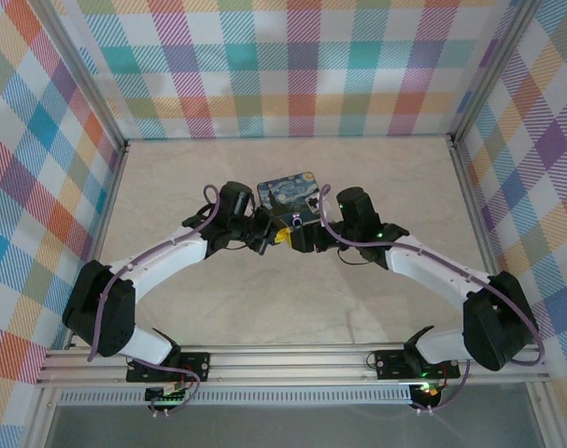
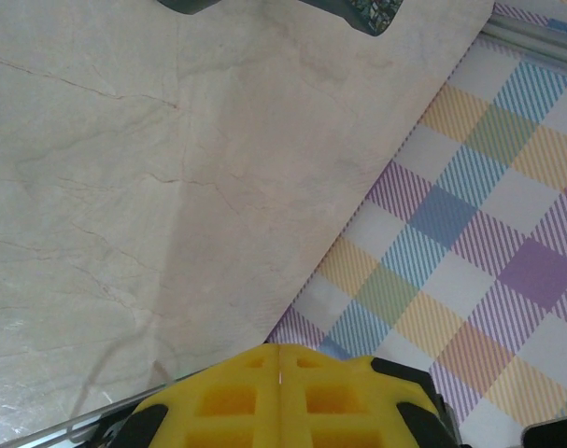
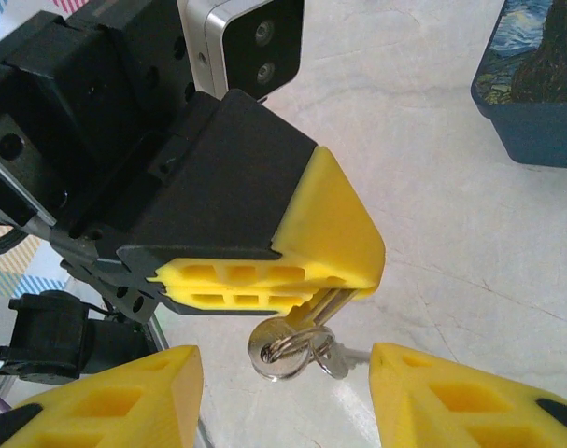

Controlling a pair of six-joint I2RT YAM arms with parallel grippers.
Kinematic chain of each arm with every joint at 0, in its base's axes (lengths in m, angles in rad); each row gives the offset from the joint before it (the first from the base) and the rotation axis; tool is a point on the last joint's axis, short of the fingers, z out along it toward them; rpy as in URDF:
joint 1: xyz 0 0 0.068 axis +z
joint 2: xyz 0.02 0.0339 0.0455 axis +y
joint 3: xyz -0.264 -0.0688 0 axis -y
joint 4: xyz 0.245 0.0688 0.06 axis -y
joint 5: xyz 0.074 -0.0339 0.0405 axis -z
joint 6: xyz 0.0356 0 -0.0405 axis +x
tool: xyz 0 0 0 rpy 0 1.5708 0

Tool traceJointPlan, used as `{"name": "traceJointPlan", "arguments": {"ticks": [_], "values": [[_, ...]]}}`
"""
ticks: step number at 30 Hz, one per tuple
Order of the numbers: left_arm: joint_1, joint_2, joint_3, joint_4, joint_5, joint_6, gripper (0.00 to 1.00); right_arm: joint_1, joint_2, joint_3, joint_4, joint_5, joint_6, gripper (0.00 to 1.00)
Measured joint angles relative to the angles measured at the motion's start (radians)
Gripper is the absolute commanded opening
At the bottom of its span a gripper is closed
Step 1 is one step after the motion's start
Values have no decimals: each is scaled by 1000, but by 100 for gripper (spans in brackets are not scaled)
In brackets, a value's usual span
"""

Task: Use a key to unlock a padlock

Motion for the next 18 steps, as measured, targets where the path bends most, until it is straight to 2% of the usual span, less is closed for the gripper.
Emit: {"name": "traceJointPlan", "arguments": {"ticks": [12, 18], "values": [[0, 11, 40, -47, 0, 37, 0, 0, 72, 41, -6, -15, -16, 39], [0, 19, 55, -71, -3, 61, 0, 0, 86, 48, -6, -39, -6, 23]]}}
